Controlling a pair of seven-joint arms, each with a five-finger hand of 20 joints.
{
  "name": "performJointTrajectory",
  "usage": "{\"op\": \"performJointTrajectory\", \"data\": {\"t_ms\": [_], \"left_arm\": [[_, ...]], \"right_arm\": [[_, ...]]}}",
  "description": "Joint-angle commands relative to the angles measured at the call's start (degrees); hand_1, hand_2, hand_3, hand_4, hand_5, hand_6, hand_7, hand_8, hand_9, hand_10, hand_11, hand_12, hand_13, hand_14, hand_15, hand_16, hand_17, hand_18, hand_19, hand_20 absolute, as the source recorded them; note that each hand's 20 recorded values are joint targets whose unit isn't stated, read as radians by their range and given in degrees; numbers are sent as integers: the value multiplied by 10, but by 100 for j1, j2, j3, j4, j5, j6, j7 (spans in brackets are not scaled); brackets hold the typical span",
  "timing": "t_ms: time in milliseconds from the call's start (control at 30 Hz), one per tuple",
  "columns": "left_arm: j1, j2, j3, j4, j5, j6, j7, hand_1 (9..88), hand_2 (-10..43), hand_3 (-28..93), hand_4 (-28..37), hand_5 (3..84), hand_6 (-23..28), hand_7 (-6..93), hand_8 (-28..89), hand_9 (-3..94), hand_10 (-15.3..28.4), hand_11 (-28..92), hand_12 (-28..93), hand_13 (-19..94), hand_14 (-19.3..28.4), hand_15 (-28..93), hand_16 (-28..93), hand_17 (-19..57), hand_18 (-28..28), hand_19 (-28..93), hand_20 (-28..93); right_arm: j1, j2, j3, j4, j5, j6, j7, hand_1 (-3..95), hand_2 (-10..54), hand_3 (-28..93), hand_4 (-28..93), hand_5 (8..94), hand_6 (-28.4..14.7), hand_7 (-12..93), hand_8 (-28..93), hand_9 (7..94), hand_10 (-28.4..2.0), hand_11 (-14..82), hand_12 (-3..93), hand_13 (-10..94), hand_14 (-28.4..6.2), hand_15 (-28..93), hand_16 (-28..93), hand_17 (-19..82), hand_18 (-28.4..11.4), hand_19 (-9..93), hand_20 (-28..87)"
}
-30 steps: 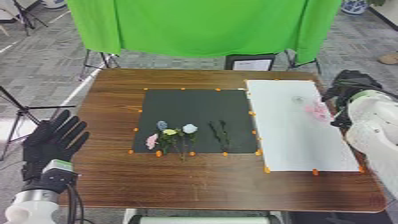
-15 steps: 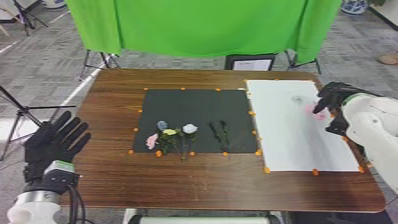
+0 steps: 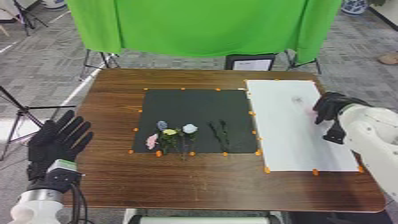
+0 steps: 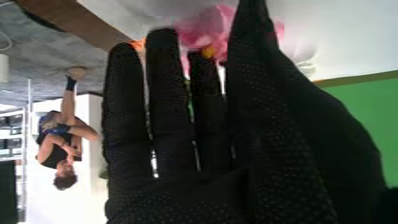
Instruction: Arrange flowers
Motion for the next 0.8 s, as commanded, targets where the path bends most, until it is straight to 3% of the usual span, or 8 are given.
{"op": "performJointTrajectory", "data": {"t_ms": [33,167,267,467,633,800], "left_arm": [[52,-62,-36,-12,26,10,-111,267,100,757,-272,407,100,134,-83,344,166,201,133,235,166,354,-50,-82,165,371,100],[54,-40,7,-12,6,11,-81,268,101,757,-273,407,100,134,-83,344,166,201,132,235,166,355,-50,-82,164,371,99],[17,-84,-7,4,53,-1,-146,268,101,757,-274,407,100,134,-82,344,166,202,132,235,166,355,-51,-83,164,372,99],[56,-63,-5,-11,25,20,-120,267,102,757,-274,408,100,134,-83,344,166,203,132,235,166,355,-51,-82,164,372,99],[56,-65,13,2,32,3,-113,266,102,758,-274,408,100,133,-82,344,166,202,131,234,167,355,-50,-82,163,372,98],[115,-43,-17,-13,19,-2,-117,266,103,758,-275,408,100,134,-82,344,167,202,131,235,166,356,-50,-83,164,373,99]], "right_arm": [[-344,-60,-107,35,-181,240,-162,613,-74,608,-283,646,73,288,-87,754,-29,49,258,666,-23,200,385,300,-151,651,329],[-400,-89,-72,9,-148,291,-319,618,-78,608,-283,719,70,311,-59,842,-32,53,325,704,-13,200,427,307,-151,658,347],[-508,-15,-83,-110,-316,773,-415,612,-91,619,-283,741,71,324,-53,861,-34,52,331,712,-14,195,431,310,-154,658,353],[-638,160,-25,-497,-452,1620,-521,604,-95,641,-283,765,66,319,-45,880,-37,58,346,731,-12,201,444,319,-157,668,361],[-802,270,159,-914,-528,1875,-485,591,-95,665,-283,776,60,311,-39,890,-38,58,355,739,-15,203,453,322,-159,672,364],[-781,319,133,-950,-586,1885,-453,589,-95,672,-283,776,56,304,-29,889,-40,58,362,740,-16,205,459,323,-156,667,361]]}}
